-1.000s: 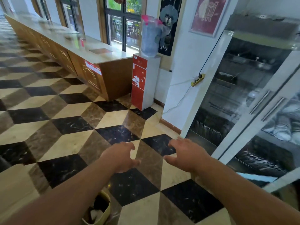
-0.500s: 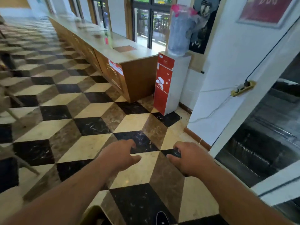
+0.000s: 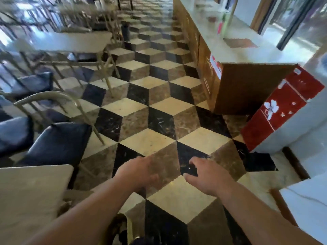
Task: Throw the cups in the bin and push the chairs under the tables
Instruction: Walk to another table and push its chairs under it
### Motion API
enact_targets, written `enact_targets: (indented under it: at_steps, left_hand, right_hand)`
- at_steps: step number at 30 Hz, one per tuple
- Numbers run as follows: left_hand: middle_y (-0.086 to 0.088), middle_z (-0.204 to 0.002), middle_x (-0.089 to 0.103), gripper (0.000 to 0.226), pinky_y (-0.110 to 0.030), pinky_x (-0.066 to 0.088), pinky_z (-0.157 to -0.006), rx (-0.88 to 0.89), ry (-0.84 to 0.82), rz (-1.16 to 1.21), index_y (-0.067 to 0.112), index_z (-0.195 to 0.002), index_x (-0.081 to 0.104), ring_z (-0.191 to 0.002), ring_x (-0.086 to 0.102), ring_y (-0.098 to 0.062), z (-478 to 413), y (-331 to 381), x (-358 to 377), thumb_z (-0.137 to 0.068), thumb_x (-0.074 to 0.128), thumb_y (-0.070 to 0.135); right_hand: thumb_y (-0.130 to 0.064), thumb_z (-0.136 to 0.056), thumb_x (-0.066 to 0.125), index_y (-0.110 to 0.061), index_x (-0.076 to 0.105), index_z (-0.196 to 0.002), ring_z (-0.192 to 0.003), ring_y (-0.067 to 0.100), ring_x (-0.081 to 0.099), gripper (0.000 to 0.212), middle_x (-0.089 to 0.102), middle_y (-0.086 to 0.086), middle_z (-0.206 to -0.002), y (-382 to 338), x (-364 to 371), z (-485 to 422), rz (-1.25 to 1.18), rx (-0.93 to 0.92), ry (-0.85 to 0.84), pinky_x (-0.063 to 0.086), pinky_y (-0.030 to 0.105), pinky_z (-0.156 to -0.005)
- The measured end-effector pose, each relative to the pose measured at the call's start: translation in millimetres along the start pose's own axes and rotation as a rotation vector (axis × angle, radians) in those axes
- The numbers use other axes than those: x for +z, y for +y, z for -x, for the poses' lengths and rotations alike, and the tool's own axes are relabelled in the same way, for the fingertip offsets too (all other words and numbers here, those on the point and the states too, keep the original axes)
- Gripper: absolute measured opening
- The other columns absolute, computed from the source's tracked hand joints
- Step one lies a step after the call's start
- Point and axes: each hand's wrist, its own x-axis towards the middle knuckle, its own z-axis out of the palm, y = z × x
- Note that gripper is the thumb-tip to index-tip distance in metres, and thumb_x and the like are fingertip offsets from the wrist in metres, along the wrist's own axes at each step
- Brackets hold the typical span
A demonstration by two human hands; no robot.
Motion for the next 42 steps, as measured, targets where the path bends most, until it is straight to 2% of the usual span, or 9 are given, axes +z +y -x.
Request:
enact_targets:
  at_steps: [6, 13, 18, 22, 28, 32, 35, 40, 42]
  left_hand:
    - [0.004, -0.126, 0.067, 0.051, -0.041, 0.060, -0.089, -0.153, 0.157, 0.100, 0.032, -0.140, 0.061, -0.111, 0.064, -0.020, -99, -55, -50, -0.095, 0.066, 0.058]
    - [0.004, -0.132, 0.067, 0.059, -0.040, 0.061, -0.089, -0.261, 0.096, 0.228, 0.031, -0.147, 0.055, -0.113, 0.065, -0.020, -225, -116, -119, -0.096, 0.068, 0.058]
    - [0.006, -0.123, 0.067, 0.058, -0.039, 0.063, -0.085, -0.379, 0.165, 0.273, 0.034, -0.144, 0.056, -0.103, 0.068, -0.017, -281, -164, -182, -0.094, 0.071, 0.059]
    - [0.006, -0.129, 0.068, 0.062, -0.037, 0.061, -0.086, -0.476, 0.229, 0.340, 0.035, -0.148, 0.049, -0.111, 0.067, -0.017, -306, -192, -223, -0.095, 0.072, 0.057]
    - [0.007, -0.124, 0.069, 0.053, -0.039, 0.061, -0.089, -0.656, 0.356, 0.366, 0.037, -0.140, 0.060, -0.107, 0.067, -0.016, -370, -245, -267, -0.092, 0.066, 0.059]
    - [0.014, -0.115, 0.067, 0.047, -0.026, 0.058, -0.076, -0.769, 0.397, 0.427, 0.035, -0.136, 0.062, -0.092, 0.066, -0.006, -405, -272, -306, -0.095, 0.072, 0.055]
    - [0.017, -0.111, 0.063, 0.048, -0.016, 0.044, -0.061, -0.852, 0.429, 0.486, 0.034, -0.138, 0.061, -0.083, 0.059, 0.000, -424, -290, -344, -0.096, 0.073, 0.054]
    - [0.008, -0.134, 0.067, 0.053, -0.026, 0.052, -0.088, -0.960, 0.542, 0.548, 0.029, -0.143, 0.059, -0.109, 0.062, -0.008, -450, -324, -397, -0.098, 0.068, 0.056]
    - [0.008, -0.134, 0.068, 0.052, -0.028, 0.053, -0.089, -0.996, 0.576, 0.599, 0.028, -0.142, 0.060, -0.111, 0.064, -0.008, -458, -335, -410, -0.098, 0.070, 0.054]
  right_hand:
    - [-0.066, -0.100, 0.058, -0.032, 0.047, -0.153, -0.137, 0.020, 0.054, 0.063, 0.057, -0.004, -0.153, -55, -53, -152, 0.136, -0.166, -0.026, 0.049, 0.041, -0.106]
    - [-0.064, -0.099, 0.060, -0.034, 0.036, -0.158, -0.135, 0.022, 0.055, 0.071, 0.057, -0.004, -0.151, -118, -100, -311, 0.207, -0.271, -0.071, 0.052, 0.042, -0.102]
    - [-0.065, -0.099, 0.057, -0.032, 0.053, -0.147, -0.132, 0.018, 0.052, 0.058, 0.060, -0.005, -0.143, -162, -141, -405, 0.241, -0.353, -0.018, 0.052, 0.039, -0.104]
    - [-0.065, -0.099, 0.060, -0.034, 0.038, -0.157, -0.136, 0.019, 0.055, 0.070, 0.057, -0.007, -0.151, -195, -167, -464, 0.135, -0.389, -0.029, 0.053, 0.042, -0.104]
    - [-0.064, -0.101, 0.055, -0.028, 0.049, -0.152, -0.137, 0.017, 0.052, 0.063, 0.057, -0.006, -0.149, -254, -185, -590, 0.151, -0.561, -0.011, 0.049, 0.038, -0.109]
    - [-0.064, -0.101, 0.057, -0.032, 0.046, -0.153, -0.135, 0.013, 0.053, 0.063, 0.056, -0.010, -0.148, -295, -201, -670, 0.169, -0.697, -0.104, 0.049, 0.039, -0.112]
    - [-0.064, -0.101, 0.056, -0.034, 0.047, -0.153, -0.139, 0.013, 0.051, 0.061, 0.055, -0.010, -0.152, -336, -231, -729, 0.194, -0.789, -0.168, 0.047, 0.039, -0.115]
    - [-0.064, -0.100, 0.060, -0.034, 0.049, -0.151, -0.130, 0.012, 0.059, 0.060, 0.063, -0.011, -0.141, -423, -267, -804, 0.164, -0.945, -0.170, 0.053, 0.032, -0.101]
    - [-0.064, -0.100, 0.058, -0.033, 0.053, -0.147, -0.127, 0.012, 0.059, 0.057, 0.065, -0.011, -0.138, -456, -271, -819, 0.187, -1.008, -0.185, 0.053, 0.031, -0.098]
